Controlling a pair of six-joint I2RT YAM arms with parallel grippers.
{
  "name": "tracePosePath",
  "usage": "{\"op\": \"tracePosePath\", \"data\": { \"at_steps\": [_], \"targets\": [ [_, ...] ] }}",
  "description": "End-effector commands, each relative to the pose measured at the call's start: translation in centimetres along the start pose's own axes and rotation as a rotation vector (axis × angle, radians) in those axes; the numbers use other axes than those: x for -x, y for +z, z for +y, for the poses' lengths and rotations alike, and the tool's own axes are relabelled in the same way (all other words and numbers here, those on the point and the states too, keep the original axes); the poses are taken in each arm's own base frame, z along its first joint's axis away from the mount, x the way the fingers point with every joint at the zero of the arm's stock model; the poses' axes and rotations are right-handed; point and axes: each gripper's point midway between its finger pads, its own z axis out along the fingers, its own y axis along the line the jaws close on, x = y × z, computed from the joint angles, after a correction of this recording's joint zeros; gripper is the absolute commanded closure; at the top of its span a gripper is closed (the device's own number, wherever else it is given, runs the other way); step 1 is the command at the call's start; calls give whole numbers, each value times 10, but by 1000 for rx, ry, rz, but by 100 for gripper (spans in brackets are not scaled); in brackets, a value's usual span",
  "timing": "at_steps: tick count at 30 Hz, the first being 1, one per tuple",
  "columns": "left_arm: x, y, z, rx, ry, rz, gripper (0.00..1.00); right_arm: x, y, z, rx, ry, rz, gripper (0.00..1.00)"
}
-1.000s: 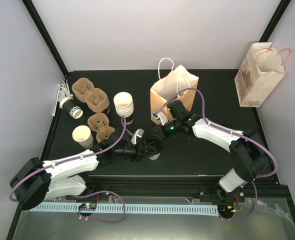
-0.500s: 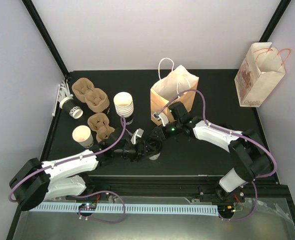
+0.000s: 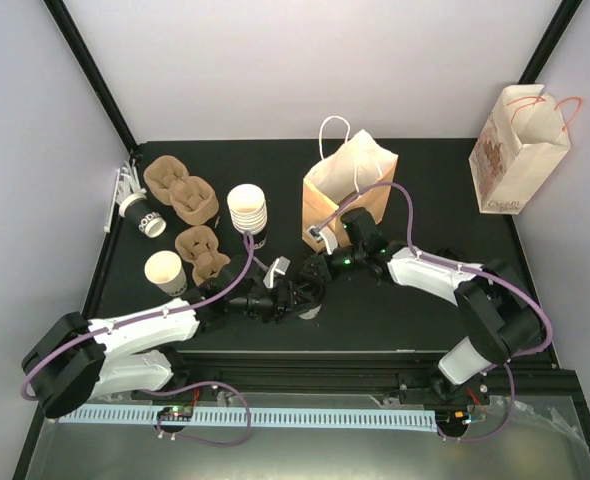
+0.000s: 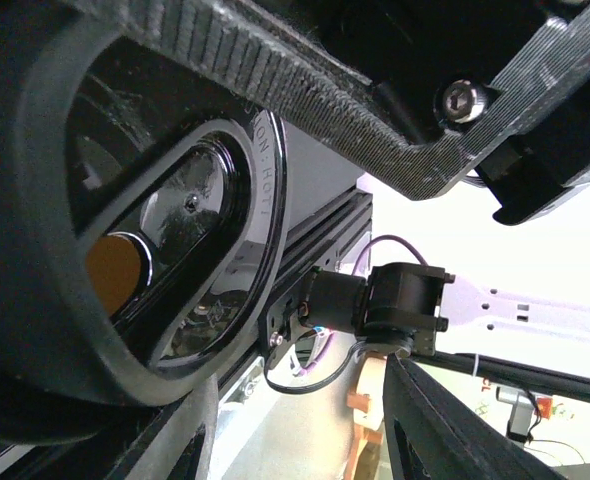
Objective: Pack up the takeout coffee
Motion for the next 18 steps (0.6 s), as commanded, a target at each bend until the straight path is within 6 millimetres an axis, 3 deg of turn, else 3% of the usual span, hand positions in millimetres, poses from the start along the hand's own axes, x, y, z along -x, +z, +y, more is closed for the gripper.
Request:
{"op": "tracePosePath", "data": {
  "at_steps": [1,9,18],
  "targets": [
    [9,-7,85,297,-96,-80,51,-81,6,-24,-87,211,222,68],
    [19,-23,68,275,-45,-73,49,-44,-18,-30,-213,204,112,68],
    [25,-31,55,253,-8,-50,47,-33,-36,-34,-309,216,48,67]
  ]
}}
